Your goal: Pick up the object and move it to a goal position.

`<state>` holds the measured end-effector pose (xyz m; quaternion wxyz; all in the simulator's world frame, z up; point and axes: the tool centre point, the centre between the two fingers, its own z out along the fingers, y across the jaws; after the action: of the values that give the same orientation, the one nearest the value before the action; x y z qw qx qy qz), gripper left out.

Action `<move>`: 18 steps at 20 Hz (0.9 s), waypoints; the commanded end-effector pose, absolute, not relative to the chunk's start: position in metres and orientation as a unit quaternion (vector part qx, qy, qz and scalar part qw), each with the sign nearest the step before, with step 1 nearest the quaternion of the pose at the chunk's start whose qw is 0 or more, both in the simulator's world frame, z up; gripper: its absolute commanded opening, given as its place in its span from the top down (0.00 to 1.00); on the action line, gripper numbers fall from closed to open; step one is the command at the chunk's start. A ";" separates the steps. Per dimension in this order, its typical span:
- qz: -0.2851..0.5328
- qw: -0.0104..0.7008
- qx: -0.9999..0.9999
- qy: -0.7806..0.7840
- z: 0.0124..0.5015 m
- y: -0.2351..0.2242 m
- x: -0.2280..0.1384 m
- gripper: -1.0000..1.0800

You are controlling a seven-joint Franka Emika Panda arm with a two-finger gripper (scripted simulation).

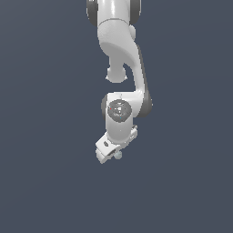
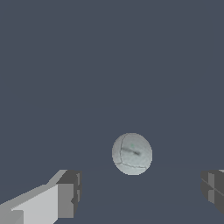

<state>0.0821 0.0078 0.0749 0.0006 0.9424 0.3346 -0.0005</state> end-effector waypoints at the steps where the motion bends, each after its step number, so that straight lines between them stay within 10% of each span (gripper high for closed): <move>1: 0.000 0.000 0.939 0.344 0.072 0.008 0.084 0.04; 18: 0.000 0.000 0.938 0.347 0.024 0.008 0.083 0.04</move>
<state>0.0830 0.0084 0.0291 -0.0002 0.9380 0.3466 -0.0007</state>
